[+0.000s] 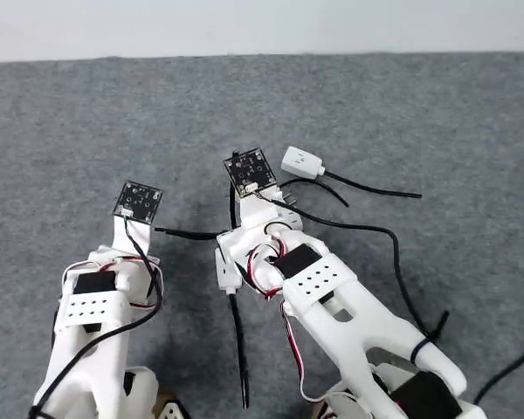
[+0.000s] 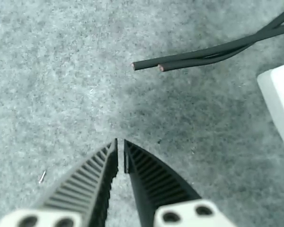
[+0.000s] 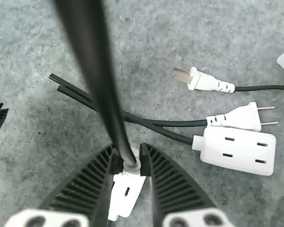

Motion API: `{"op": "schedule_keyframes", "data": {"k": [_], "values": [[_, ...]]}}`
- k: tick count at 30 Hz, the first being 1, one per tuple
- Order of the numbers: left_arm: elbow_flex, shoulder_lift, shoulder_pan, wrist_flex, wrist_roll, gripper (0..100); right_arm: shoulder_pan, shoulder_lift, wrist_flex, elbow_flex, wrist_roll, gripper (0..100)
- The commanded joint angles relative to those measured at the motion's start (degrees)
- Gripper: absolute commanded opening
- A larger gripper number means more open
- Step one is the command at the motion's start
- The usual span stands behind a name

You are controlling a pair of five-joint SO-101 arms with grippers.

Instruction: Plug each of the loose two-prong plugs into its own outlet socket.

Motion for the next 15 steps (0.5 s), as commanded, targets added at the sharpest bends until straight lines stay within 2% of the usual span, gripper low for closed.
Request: {"op": "schedule_keyframes", "data": {"k": [1, 15], "values": [[-0.6, -1.7, -0.3, 0.1, -2.3, 1, 1.0, 0.0, -1.4, -2.5, 1.0, 0.8], [8.5, -20.2, -0.3, 0.6, -2.2, 2, 0.2, 5.9, -0.7, -2.1, 1.8, 0.8]]}}
